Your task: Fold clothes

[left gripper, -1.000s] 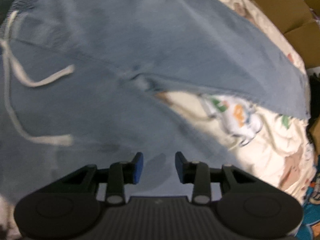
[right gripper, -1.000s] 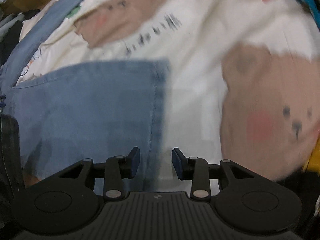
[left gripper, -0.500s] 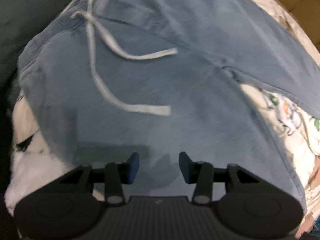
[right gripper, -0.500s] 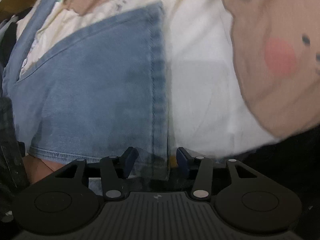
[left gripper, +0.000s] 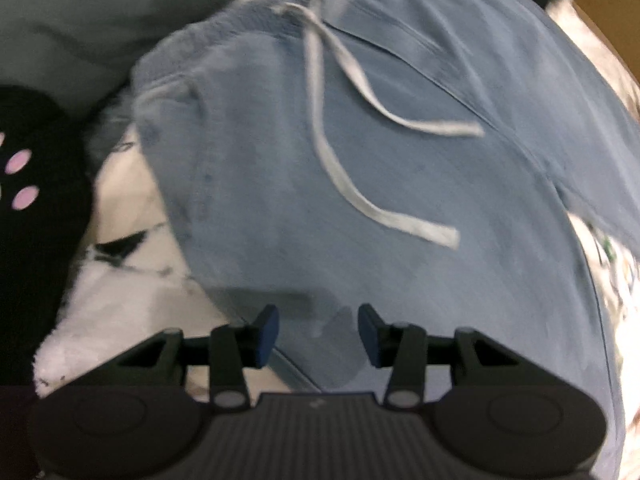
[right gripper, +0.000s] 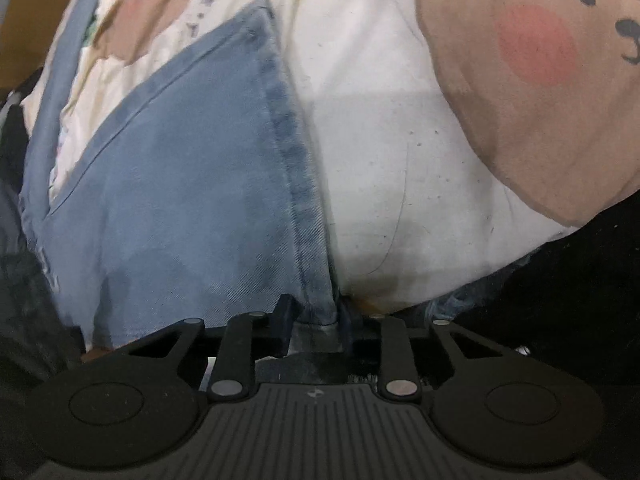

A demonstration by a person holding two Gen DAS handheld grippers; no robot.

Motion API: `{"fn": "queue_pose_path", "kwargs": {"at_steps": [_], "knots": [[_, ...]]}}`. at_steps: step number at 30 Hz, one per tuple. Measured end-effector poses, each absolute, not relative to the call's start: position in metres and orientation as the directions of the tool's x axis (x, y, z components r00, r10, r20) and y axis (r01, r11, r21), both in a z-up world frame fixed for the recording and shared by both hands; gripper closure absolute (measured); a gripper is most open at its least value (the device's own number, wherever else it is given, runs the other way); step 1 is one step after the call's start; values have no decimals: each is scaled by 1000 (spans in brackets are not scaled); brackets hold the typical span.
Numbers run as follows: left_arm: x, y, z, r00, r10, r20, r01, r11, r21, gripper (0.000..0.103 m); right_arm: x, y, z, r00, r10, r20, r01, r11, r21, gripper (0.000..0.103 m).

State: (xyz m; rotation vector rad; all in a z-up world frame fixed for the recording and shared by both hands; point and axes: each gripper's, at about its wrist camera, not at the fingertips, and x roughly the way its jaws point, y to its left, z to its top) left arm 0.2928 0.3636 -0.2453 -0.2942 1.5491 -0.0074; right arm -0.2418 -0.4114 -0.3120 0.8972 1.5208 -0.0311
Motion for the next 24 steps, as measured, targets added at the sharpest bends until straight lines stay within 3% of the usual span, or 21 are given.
{"fn": "queue_pose_path", "kwargs": {"at_steps": [1,4,14,15,16,24], "knots": [[290,374,-230,44,-186,-982,-196,962,-191,56,-242,-411,-314,117,506,-855,543,688,482,65],[284,400,-197,86,-172,-981,-239,953,-188,56,-244,-408,-310,124,518,-846,533,684,497,82],[301,427,-176,227,-111,-968,-378,906,-193,58,-231,-413,-251,61,350,-935,458,822,338,87],[302,428,-176,248,-107,-963,-393,898,-201,58,-231,-415,-245,54,339,-939,459,827,325,89],[295,433,-172,260,-102,-960,-403,892,-204,58,-231,-417,-240,46,326,-944,457,834,310,103],[332,437,-190,257,-116,-959,-356,911,-206,59,-234,-425,-232,-23,268,-963,437,869,232,103]]}}
